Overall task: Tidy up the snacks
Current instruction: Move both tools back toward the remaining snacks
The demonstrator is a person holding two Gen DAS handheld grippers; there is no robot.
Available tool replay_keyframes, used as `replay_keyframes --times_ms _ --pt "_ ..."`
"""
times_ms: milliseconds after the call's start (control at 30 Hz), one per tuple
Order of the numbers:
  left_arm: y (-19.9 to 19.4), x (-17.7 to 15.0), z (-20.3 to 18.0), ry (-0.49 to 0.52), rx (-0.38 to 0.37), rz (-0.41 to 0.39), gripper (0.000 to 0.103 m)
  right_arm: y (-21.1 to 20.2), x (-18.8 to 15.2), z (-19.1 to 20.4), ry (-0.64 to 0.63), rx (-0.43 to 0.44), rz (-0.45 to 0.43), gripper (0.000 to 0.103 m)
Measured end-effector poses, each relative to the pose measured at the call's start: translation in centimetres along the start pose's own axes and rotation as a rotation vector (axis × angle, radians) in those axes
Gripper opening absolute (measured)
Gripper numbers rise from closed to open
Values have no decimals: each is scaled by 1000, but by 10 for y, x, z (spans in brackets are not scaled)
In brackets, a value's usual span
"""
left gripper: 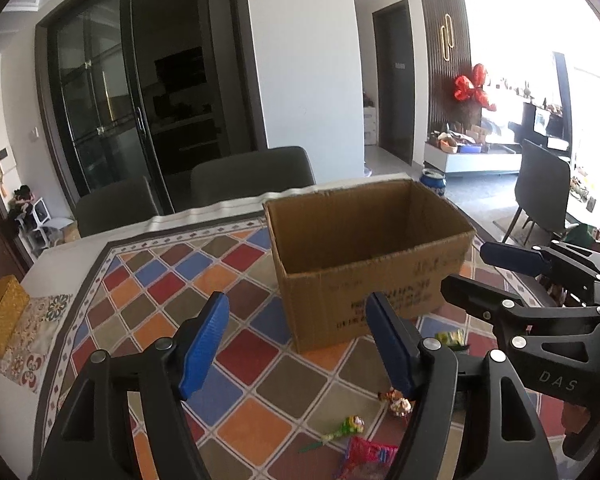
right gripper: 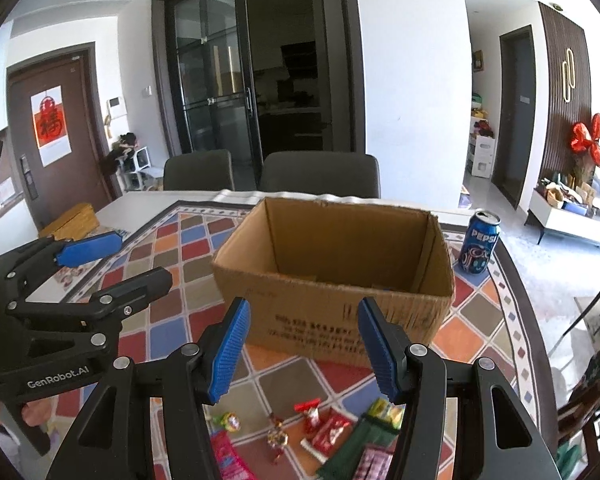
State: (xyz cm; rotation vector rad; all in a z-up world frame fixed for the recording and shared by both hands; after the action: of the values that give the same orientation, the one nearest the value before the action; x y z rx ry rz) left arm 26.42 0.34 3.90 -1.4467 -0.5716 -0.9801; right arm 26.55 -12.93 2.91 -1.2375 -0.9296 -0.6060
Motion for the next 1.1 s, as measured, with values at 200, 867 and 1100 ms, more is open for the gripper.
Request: replay_keyframes --times_ms 200,867,1100 --pt "-1 -19 -6 22 -18 35 70 -2 -18 4 -7 14 34 57" --pt "20 -73 -20 54 -77 168 70 12 -74 8 13 46 185 57" --pt "30 -89 -22 70 -91 211 70 25 -93 10 13 59 249 53"
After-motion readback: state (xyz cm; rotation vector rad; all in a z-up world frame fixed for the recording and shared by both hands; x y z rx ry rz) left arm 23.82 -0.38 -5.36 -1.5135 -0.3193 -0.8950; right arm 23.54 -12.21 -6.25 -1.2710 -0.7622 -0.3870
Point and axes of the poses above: each gripper's, at about its wrist camera, not at the fingertips, and y roughly the way its jaws point, z to its left, x to its top, the point moved 2 cm from there along y, roughly the way its jaws point, and after that the axes turned 2 degrees about -z, right-handed, at the moved point
